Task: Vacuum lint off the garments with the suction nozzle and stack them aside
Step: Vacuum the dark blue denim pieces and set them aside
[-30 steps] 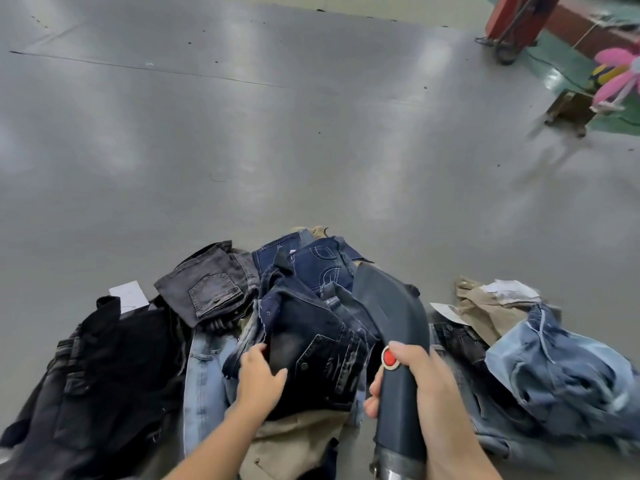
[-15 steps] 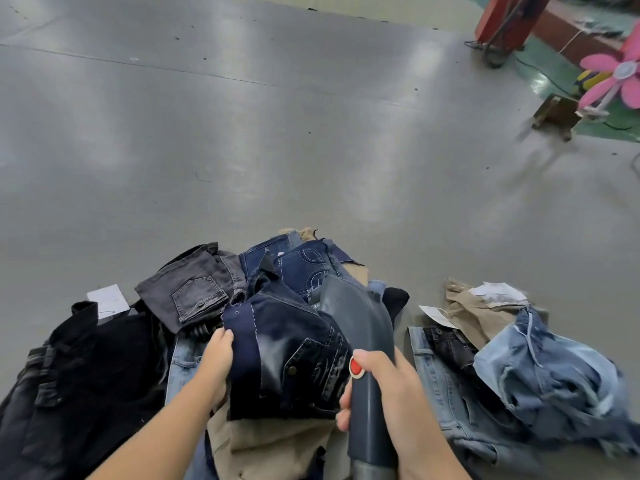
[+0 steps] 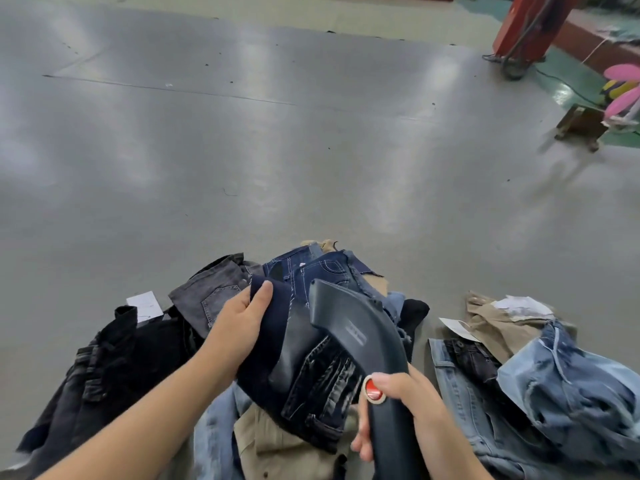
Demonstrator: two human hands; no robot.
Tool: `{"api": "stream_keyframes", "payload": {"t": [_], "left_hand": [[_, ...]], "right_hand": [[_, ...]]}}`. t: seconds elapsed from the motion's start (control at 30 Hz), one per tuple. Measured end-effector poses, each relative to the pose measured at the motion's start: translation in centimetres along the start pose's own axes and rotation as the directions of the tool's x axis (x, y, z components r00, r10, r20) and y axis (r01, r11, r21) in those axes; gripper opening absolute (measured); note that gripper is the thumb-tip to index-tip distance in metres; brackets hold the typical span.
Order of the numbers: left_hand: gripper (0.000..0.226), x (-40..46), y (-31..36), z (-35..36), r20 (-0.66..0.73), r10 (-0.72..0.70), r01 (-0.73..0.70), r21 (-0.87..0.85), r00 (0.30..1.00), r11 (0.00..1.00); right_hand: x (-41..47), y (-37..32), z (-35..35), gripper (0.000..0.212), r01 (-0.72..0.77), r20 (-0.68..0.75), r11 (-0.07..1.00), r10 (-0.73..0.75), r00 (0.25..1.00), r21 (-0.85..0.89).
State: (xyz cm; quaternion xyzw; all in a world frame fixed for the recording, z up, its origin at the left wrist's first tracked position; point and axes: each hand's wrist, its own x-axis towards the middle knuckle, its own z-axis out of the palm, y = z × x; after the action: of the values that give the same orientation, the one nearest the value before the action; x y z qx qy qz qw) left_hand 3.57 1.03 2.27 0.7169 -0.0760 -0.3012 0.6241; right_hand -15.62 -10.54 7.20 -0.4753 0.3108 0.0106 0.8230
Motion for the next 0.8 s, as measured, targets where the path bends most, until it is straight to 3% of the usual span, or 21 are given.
{"api": "stream_keyframes", "payload": {"t": [0.1,0.23,0.43,0.57,0.67,0.73,0.8], "left_hand": [[0.028,-2.3,0.7,-0.7,-0.078,-0.043,0.025,-0.213,0.996,0.977],[0.029,-3.3,1.7,-1.2,-0.090,-0.086,0.047,-0.372,0.992,0.927],[0.038,-3.0,1.8,-1.1,-0.018,-0.083,0.070,-0.373,0.996,0.925],[0.030,-2.6,1.7,-1.1,-0.010,-0.059,0.052,-0.350,0.998,0.935],[0.033,-2.9,1.5,-1.2,0.012,-0.041,0.043,-0.346,0.999,0.937],[0.036,-3.3,1.2,-1.0,0.034,-0.037,0.046,-0.338,0.999,0.940],[0.033,-3.7,1.1,-1.0,0.041,-0.037,0.049,-0.325,0.998,0.944]], "right_hand": [[-0.3,0.2,0.7,0.022,0.034,0.052,0.999,-0.033,0.998,-0.023],[-1.5,0.8,1.6,0.051,0.015,0.154,1.000,-0.019,0.988,0.024],[-0.1,2.4,1.0,0.073,0.017,0.281,0.997,0.004,0.960,-0.073],[0.6,2.4,1.2,0.058,-0.045,0.190,0.999,0.044,0.981,0.002],[2.0,1.9,1.6,0.061,-0.049,0.028,0.993,0.052,0.998,-0.110],[2.1,0.8,1.1,0.050,-0.051,0.005,0.991,0.052,0.999,-0.127],[1.5,-0.1,0.7,0.038,-0.041,0.108,0.997,0.047,0.993,-0.060]]}}
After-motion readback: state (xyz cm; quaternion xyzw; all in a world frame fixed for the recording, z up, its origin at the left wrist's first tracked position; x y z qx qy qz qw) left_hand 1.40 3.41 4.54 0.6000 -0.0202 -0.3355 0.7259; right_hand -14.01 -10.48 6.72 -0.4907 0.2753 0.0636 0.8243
